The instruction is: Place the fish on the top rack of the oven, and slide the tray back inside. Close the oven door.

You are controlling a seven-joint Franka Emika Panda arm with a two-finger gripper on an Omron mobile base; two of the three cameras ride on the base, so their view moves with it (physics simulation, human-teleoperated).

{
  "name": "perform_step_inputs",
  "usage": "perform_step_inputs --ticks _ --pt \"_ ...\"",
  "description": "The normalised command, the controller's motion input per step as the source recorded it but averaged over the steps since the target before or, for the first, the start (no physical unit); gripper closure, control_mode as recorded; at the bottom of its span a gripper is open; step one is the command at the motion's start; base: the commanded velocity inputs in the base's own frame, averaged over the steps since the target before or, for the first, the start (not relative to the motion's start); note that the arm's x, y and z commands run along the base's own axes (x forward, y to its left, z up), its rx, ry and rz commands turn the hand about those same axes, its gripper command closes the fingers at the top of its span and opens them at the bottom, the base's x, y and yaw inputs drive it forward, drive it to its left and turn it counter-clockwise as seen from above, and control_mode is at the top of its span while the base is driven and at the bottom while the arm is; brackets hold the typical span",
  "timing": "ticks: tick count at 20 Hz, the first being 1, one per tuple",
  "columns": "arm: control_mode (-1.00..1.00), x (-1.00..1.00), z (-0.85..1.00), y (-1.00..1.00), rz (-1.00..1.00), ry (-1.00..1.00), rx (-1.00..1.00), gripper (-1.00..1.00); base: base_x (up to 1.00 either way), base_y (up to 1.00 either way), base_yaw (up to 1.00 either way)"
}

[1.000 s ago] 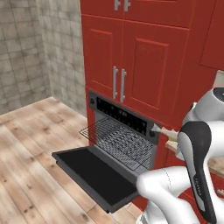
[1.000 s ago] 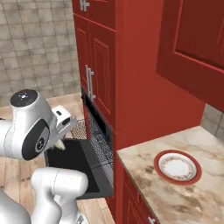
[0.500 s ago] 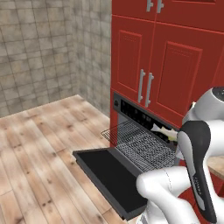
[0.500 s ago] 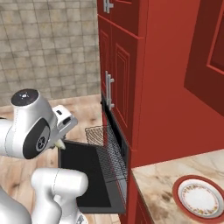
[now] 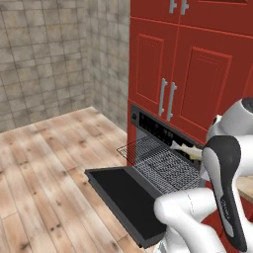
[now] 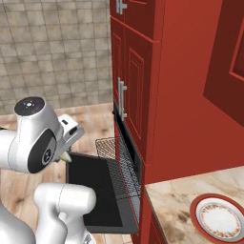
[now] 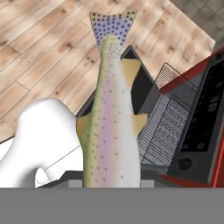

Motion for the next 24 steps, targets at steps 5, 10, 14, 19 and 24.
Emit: perform_step_inputs --ticks 5,10,14,19,24 --pt "-1.0 0.15 -0.11 0.17 0.0 0.06 0.0 1.0 0.0 0.0 0.0" --pt "-1.0 0.48 -0.26 0.22 0.0 0.09 -0.01 1.0 0.0 0.0 0.0" --pt "-1.0 0.6 -0.39 0.06 0.0 0.03 -0.03 1.0 0.0 0.0 0.0" --pt "-1.0 0.55 -0.47 0.0 -0.01 0.02 -0.04 1.0 0.0 0.0 0.0" --pt "-1.0 0.41 -0.52 0.0 -0.15 0.01 -0.09 1.0 0.0 0.0 0.0"
